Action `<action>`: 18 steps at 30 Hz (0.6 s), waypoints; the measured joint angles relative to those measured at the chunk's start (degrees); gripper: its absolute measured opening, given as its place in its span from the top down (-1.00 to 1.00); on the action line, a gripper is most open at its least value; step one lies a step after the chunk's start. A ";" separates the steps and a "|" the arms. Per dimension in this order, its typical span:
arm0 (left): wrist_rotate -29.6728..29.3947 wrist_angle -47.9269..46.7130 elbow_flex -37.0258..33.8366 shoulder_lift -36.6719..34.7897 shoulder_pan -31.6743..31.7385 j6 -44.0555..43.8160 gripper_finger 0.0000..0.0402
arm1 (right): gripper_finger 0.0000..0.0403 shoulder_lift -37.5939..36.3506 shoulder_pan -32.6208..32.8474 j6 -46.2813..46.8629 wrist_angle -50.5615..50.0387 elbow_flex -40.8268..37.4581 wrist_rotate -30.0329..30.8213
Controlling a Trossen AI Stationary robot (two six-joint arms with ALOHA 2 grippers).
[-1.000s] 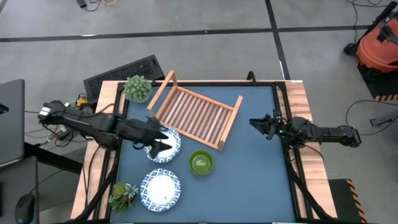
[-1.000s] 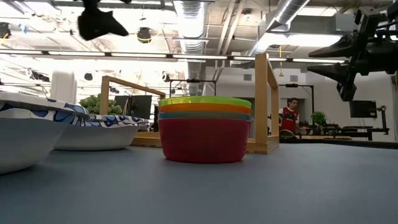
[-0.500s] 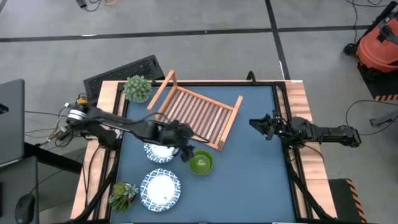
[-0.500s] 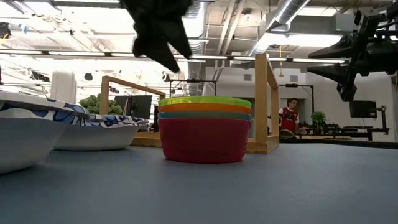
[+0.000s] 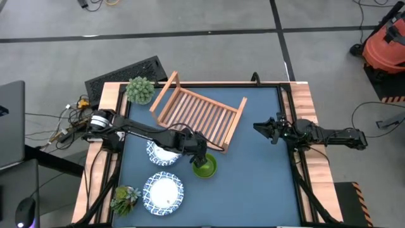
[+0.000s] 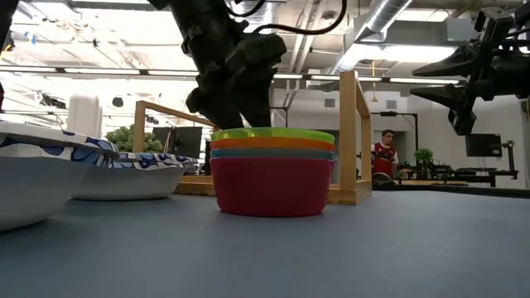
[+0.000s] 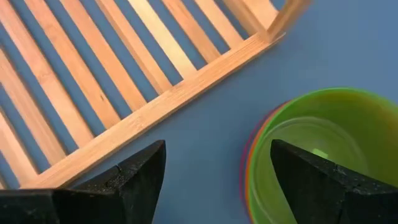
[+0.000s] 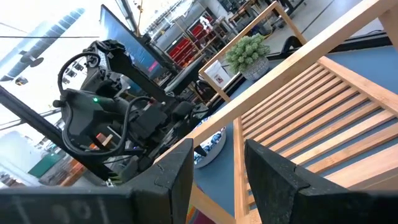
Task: Place and stack bowls onto a shelf
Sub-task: Put the small green bowl on the shelf
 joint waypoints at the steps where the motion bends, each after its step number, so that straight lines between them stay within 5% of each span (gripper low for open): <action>1: -0.01 -0.05 0.00 0.00 0.00 -0.01 -0.37 | 0.15 0.00 0.00 0.00 0.00 0.00 0.00; 12: 1.50 -0.64 -0.02 0.00 0.00 4.32 -0.35 | 0.15 0.00 0.00 -0.02 0.00 -0.02 -0.63; 18: 2.35 -2.04 -0.04 0.00 0.00 5.62 -0.09 | 0.15 0.00 0.00 -0.02 0.00 -0.02 -0.68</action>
